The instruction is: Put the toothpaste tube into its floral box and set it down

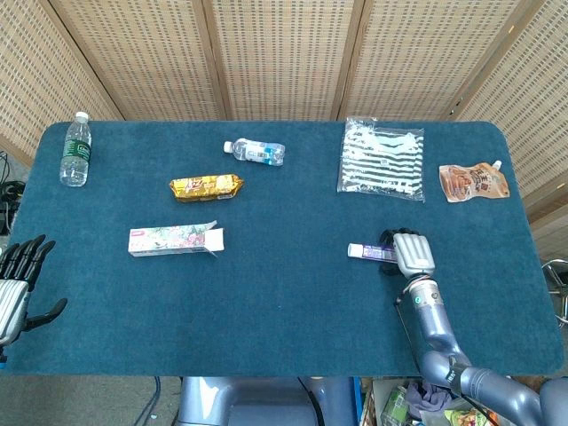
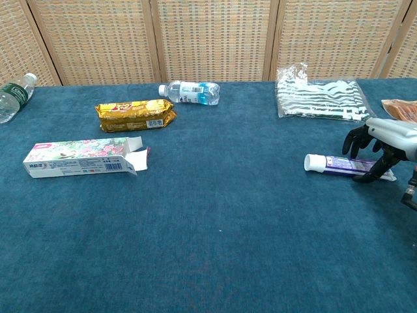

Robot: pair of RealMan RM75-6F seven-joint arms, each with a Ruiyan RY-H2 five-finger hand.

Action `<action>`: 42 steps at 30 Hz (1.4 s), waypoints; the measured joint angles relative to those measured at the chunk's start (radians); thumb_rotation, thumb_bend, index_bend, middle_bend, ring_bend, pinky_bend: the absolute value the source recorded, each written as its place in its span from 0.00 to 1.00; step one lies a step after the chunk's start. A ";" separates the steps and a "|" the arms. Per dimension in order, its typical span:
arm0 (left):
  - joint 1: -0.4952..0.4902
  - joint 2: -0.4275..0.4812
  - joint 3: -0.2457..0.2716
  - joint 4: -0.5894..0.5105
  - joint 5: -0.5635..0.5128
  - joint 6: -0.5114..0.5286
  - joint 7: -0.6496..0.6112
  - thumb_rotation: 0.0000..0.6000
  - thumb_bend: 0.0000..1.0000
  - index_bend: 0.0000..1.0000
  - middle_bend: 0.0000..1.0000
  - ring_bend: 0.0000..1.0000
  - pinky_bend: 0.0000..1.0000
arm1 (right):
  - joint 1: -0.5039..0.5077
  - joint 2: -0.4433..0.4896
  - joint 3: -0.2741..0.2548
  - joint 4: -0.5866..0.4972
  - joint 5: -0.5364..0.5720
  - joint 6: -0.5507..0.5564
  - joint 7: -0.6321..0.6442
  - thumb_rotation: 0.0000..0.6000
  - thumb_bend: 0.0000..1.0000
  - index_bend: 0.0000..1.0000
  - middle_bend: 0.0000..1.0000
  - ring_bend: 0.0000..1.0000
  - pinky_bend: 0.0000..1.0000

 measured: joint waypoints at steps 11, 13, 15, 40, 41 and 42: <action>-0.003 -0.002 0.000 -0.002 -0.004 -0.010 0.006 1.00 0.28 0.00 0.00 0.00 0.00 | 0.012 -0.028 -0.012 0.081 -0.004 -0.016 0.018 1.00 0.36 0.49 0.51 0.35 0.32; -0.005 -0.003 0.000 -0.004 -0.006 -0.015 0.009 1.00 0.28 0.00 0.00 0.00 0.00 | 0.014 -0.032 -0.014 0.099 -0.008 -0.021 0.025 1.00 0.41 0.53 0.55 0.38 0.37; -0.007 -0.004 0.000 -0.008 -0.007 -0.018 0.012 1.00 0.28 0.00 0.00 0.00 0.00 | 0.018 -0.036 -0.017 0.119 -0.015 -0.026 0.035 1.00 0.46 0.56 0.58 0.41 0.40; -0.303 0.007 -0.090 0.084 -0.066 -0.422 0.001 1.00 0.28 0.00 0.00 0.00 0.00 | -0.052 0.191 -0.072 -0.123 -0.249 0.103 0.238 1.00 0.57 0.60 0.61 0.44 0.41; -0.318 -0.009 -0.092 0.109 -0.071 -0.442 -0.001 1.00 0.28 0.00 0.00 0.00 0.00 | -0.056 0.200 -0.073 -0.132 -0.250 0.106 0.234 1.00 0.57 0.60 0.61 0.44 0.41; -0.337 -0.035 -0.095 0.145 -0.079 -0.470 -0.003 1.00 0.28 0.00 0.00 0.00 0.00 | -0.060 0.212 -0.074 -0.142 -0.250 0.111 0.229 1.00 0.57 0.60 0.61 0.44 0.41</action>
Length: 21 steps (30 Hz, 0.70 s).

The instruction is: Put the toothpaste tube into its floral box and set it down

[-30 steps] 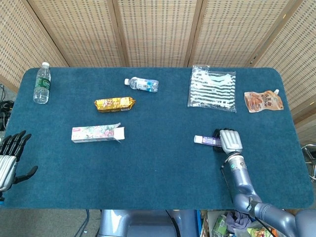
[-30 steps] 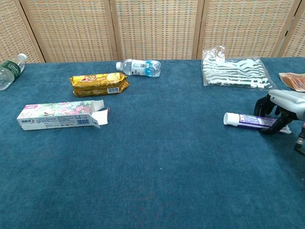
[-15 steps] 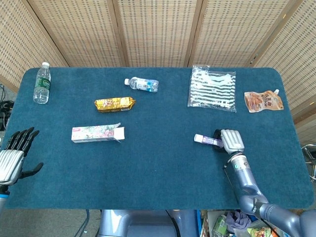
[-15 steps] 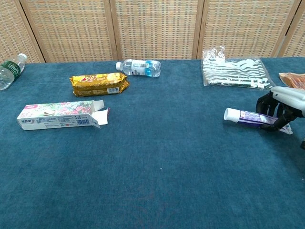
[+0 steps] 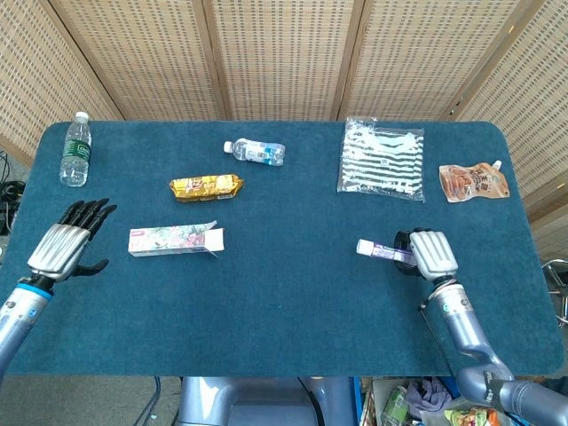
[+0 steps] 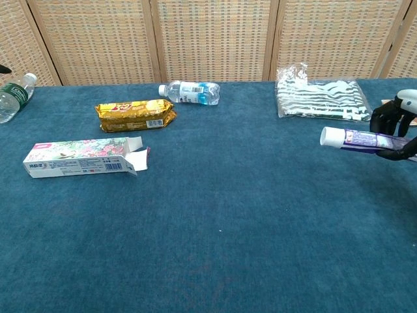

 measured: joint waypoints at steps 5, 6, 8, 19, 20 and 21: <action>-0.081 -0.134 -0.009 0.147 -0.035 -0.110 0.000 1.00 0.28 0.00 0.00 0.00 0.00 | -0.015 0.037 -0.006 -0.024 -0.003 0.017 -0.011 1.00 0.57 0.61 0.62 0.45 0.41; -0.100 -0.170 -0.010 0.182 -0.042 -0.130 0.004 1.00 0.28 0.00 0.00 0.00 0.00 | -0.019 0.043 -0.008 -0.026 -0.004 0.022 -0.015 1.00 0.57 0.61 0.62 0.45 0.41; -0.128 -0.222 -0.011 0.226 -0.052 -0.159 0.011 1.00 0.28 0.00 0.00 0.00 0.00 | -0.023 0.050 -0.011 -0.028 -0.004 0.026 -0.017 1.00 0.57 0.61 0.62 0.45 0.41; -0.253 -0.387 -0.044 0.325 -0.154 -0.281 0.101 1.00 0.28 0.00 0.01 0.01 0.08 | -0.021 0.071 -0.008 -0.025 0.005 0.011 -0.004 1.00 0.57 0.61 0.62 0.45 0.41; -0.259 -0.392 -0.047 0.326 -0.164 -0.288 0.108 1.00 0.28 0.00 0.02 0.02 0.10 | -0.020 0.072 -0.009 -0.022 0.005 0.010 -0.005 1.00 0.57 0.61 0.62 0.45 0.41; -0.267 -0.396 -0.050 0.326 -0.178 -0.298 0.118 1.00 0.28 0.02 0.04 0.04 0.14 | -0.019 0.072 -0.008 -0.021 0.005 0.009 -0.004 1.00 0.57 0.61 0.62 0.45 0.41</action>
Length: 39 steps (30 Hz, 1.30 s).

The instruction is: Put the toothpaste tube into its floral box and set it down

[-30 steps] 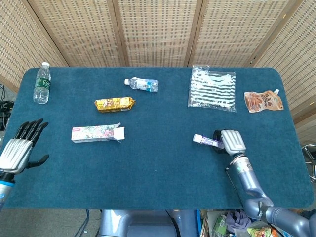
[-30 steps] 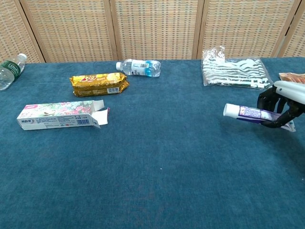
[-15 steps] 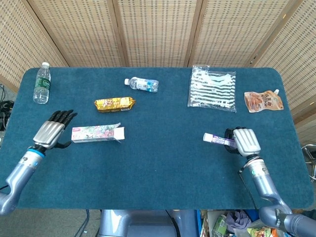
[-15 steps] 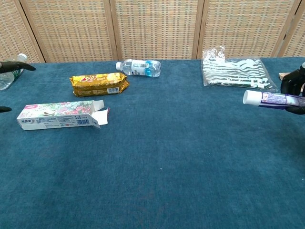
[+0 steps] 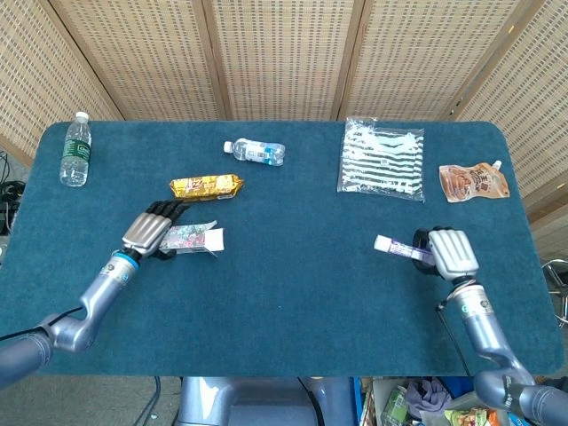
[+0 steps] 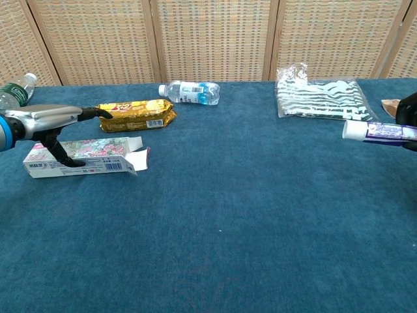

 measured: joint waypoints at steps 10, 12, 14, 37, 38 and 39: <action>-0.017 -0.008 0.007 -0.016 -0.065 -0.020 0.091 1.00 0.28 0.14 0.18 0.18 0.31 | 0.003 0.009 0.005 0.000 0.002 -0.001 0.011 1.00 0.57 0.61 0.62 0.45 0.41; -0.019 -0.007 0.007 -0.025 -0.087 -0.026 0.109 1.00 0.28 0.24 0.28 0.26 0.36 | 0.003 0.012 0.005 -0.004 0.000 0.001 0.014 1.00 0.57 0.61 0.62 0.45 0.41; -0.021 -0.005 0.008 -0.037 -0.107 -0.031 0.125 1.00 0.28 0.32 0.35 0.33 0.40 | 0.001 0.017 0.005 -0.009 -0.002 0.004 0.015 1.00 0.57 0.61 0.62 0.45 0.41; -0.084 0.165 0.002 -0.250 0.172 0.103 -0.048 1.00 0.29 0.44 0.43 0.40 0.44 | -0.030 0.121 -0.012 -0.144 -0.048 0.071 -0.037 1.00 0.59 0.62 0.63 0.45 0.41; -0.094 0.170 0.001 -0.253 0.199 0.112 -0.072 1.00 0.29 0.44 0.43 0.40 0.44 | -0.031 0.132 -0.013 -0.159 -0.051 0.074 -0.045 1.00 0.59 0.62 0.63 0.45 0.41; -0.110 0.174 0.000 -0.255 0.235 0.122 -0.105 1.00 0.29 0.45 0.43 0.40 0.44 | -0.032 0.141 -0.013 -0.172 -0.053 0.076 -0.050 1.00 0.59 0.62 0.63 0.45 0.41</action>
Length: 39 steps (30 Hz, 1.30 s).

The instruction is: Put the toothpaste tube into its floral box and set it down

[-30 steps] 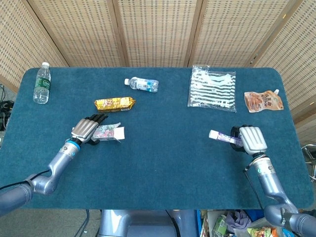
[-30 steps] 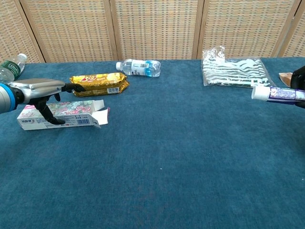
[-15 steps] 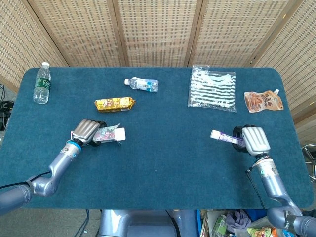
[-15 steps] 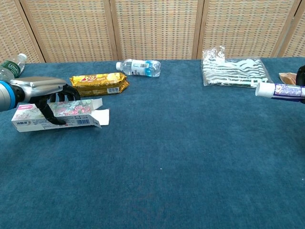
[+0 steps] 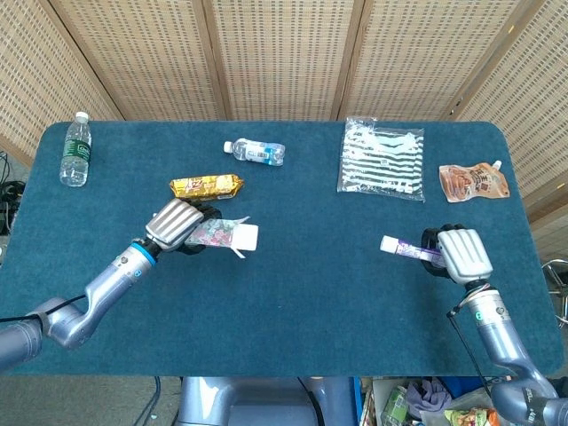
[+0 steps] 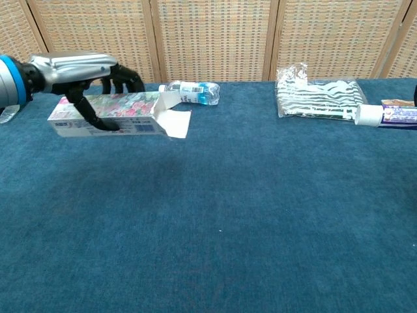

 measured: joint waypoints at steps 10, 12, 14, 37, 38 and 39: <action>-0.188 -0.052 -0.008 0.070 0.176 0.025 -0.135 1.00 0.28 0.45 0.43 0.40 0.44 | 0.001 0.123 -0.005 -0.151 -0.023 -0.004 -0.056 1.00 0.59 0.62 0.63 0.46 0.41; -0.230 -0.078 -0.014 0.102 0.187 0.015 -0.146 1.00 0.28 0.45 0.43 0.40 0.44 | 0.009 0.136 -0.002 -0.161 -0.014 -0.018 -0.066 1.00 0.59 0.62 0.63 0.46 0.41; -0.263 -0.098 -0.020 0.125 0.193 0.001 -0.150 1.00 0.28 0.45 0.43 0.40 0.44 | 0.016 0.141 0.003 -0.164 -0.009 -0.025 -0.068 1.00 0.59 0.62 0.63 0.46 0.41; -0.489 -0.311 -0.016 0.429 0.149 -0.112 -0.181 1.00 0.28 0.48 0.44 0.41 0.44 | 0.062 0.165 0.036 -0.162 0.013 -0.065 -0.007 1.00 0.59 0.63 0.64 0.47 0.41; -0.495 -0.317 -0.017 0.435 0.147 -0.112 -0.182 1.00 0.28 0.48 0.44 0.41 0.44 | 0.064 0.164 0.038 -0.165 0.013 -0.065 -0.010 1.00 0.59 0.63 0.64 0.47 0.41; -0.501 -0.326 -0.019 0.439 0.143 -0.113 -0.186 1.00 0.28 0.48 0.44 0.41 0.44 | 0.066 0.164 0.038 -0.167 0.013 -0.064 -0.014 1.00 0.59 0.63 0.64 0.47 0.41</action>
